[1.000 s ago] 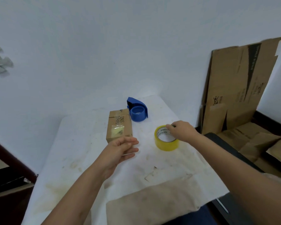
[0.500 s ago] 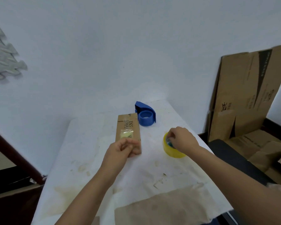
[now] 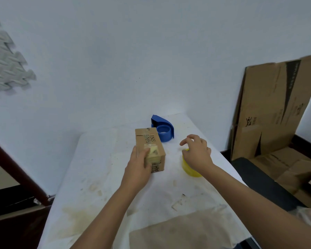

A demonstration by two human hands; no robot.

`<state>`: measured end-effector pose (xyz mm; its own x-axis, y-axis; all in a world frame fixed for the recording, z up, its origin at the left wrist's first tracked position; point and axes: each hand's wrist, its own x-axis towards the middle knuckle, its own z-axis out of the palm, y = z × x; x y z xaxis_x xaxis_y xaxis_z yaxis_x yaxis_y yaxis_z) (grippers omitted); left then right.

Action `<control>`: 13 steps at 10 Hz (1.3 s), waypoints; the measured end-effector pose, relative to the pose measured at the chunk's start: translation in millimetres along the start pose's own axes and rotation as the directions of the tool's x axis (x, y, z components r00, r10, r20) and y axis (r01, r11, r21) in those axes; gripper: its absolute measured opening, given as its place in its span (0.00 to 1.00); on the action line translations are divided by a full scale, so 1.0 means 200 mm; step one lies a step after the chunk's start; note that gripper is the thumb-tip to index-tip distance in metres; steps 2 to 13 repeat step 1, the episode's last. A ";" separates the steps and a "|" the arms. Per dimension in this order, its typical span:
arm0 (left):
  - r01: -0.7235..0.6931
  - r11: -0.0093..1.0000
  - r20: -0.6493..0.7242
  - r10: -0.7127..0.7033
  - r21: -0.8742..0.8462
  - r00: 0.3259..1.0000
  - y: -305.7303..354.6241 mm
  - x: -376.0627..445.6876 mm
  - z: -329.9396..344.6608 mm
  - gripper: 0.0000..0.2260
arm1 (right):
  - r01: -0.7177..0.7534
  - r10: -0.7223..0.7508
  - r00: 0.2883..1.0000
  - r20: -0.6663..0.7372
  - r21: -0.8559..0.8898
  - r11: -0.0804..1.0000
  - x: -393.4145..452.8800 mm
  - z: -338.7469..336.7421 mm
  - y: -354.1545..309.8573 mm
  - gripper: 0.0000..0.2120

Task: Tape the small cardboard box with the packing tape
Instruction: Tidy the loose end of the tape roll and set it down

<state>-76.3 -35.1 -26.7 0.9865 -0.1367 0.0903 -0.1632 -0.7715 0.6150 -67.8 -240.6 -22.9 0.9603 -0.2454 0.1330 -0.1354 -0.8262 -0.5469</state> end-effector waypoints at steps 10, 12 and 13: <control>-0.042 0.999 0.000 0.042 0.012 0.999 0.04 -0.02 -0.02 0.23 | 0.094 -0.094 0.996 -0.009 0.038 0.995 0.01 -0.03 -0.11 0.13; -0.042 0.999 0.000 0.042 0.012 0.999 0.04 -0.02 -0.02 0.23 | 0.094 -0.094 0.996 -0.009 0.038 0.995 0.01 -0.03 -0.11 0.13; -0.042 0.999 0.000 0.042 0.012 0.999 0.04 -0.02 -0.02 0.23 | 0.094 -0.094 0.996 -0.009 0.038 0.995 0.01 -0.03 -0.11 0.13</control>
